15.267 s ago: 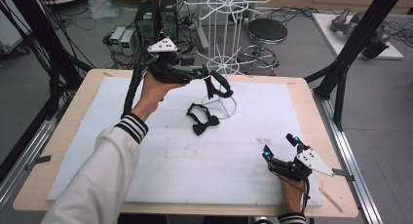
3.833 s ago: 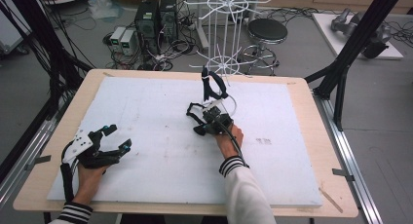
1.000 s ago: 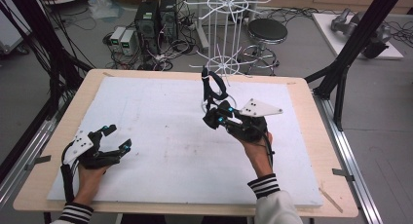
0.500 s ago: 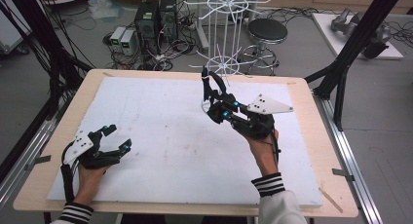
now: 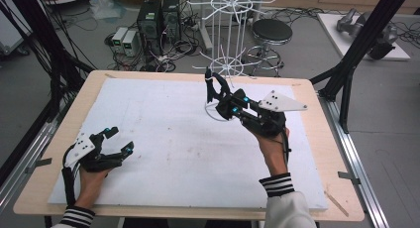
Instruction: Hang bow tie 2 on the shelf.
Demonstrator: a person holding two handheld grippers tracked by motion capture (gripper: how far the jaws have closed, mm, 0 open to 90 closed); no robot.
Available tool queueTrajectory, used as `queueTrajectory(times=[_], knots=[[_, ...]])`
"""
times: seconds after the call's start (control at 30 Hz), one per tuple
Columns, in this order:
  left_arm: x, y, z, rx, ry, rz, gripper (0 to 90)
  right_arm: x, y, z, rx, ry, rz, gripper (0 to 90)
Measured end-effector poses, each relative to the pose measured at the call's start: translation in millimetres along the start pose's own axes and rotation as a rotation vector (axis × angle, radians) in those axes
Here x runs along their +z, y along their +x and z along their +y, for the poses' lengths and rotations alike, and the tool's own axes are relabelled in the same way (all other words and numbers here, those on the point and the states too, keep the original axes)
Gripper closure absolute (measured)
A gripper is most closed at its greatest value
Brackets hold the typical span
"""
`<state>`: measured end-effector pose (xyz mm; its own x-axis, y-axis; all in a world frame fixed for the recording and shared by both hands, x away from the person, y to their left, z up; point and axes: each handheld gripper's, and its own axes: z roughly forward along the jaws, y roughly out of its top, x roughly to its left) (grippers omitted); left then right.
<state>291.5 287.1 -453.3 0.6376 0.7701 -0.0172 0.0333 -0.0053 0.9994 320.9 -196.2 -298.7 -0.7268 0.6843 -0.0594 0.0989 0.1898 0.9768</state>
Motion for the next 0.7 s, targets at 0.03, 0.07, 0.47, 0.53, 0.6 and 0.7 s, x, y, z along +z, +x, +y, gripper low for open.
queueTrajectory(times=[0.03, 0.07, 0.47, 0.53, 0.6, 0.7], knots=[[0.0, 0.0, 0.1, 0.0, 0.0, 0.0, 17.1, -0.3, -0.7, 0.6, -0.007, -0.003, -0.005, 75.3], [0.0, 0.0, 0.0, 0.0, -0.001, 0.001, 17.1, -0.8, -1.1, 1.0, -0.005, -0.007, -0.006, 75.3], [0.0, -0.2, 0.0, 0.002, 0.001, 0.0, 17.0, -3.9, -7.5, 2.4, 0.011, -0.021, -0.025, 75.3], [0.1, -0.3, 0.0, 0.001, -0.001, 0.001, 17.1, -4.2, -10.2, 1.7, 0.025, -0.033, -0.022, 75.3], [0.1, -0.2, 0.0, 0.002, 0.0, 0.001, 17.1, -4.1, -13.3, 0.7, 0.032, -0.033, -0.029, 75.3], [0.0, -0.2, 0.0, 0.001, 0.0, 0.001, 17.1, -4.1, -17.4, -0.8, 0.046, -0.032, -0.034, 75.2]])
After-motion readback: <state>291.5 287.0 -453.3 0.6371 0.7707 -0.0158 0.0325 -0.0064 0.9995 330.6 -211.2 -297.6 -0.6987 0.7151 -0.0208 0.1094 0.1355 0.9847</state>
